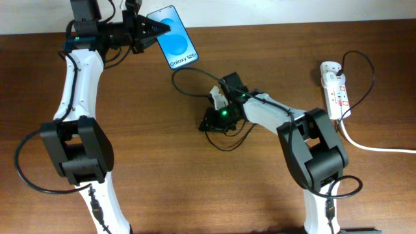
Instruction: Plug charger to phone and switch on socket
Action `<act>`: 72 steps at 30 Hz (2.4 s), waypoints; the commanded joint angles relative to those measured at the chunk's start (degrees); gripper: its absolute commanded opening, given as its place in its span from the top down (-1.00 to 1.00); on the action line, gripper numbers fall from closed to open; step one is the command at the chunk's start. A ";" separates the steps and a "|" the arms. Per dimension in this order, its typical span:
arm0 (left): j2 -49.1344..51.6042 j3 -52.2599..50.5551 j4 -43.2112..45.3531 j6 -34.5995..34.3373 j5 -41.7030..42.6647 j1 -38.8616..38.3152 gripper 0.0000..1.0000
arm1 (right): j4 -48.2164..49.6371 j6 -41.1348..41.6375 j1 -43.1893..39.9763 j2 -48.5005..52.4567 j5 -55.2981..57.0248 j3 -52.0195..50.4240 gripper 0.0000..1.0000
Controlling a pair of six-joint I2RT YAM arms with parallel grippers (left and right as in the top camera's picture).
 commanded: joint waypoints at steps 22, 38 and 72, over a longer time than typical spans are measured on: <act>-0.68 0.48 0.17 0.76 2.03 0.33 1.00 | -10.01 -11.85 -13.90 -28.85 -21.81 -0.57 0.91; -0.81 0.48 0.13 3.93 2.03 -6.27 1.00 | 30.67 15.69 -11.39 -37.62 -26.49 -18.99 0.92; -0.81 0.48 4.02 3.67 2.01 -7.02 1.00 | 42.23 30.95 -8.59 -32.61 -19.23 -19.28 0.91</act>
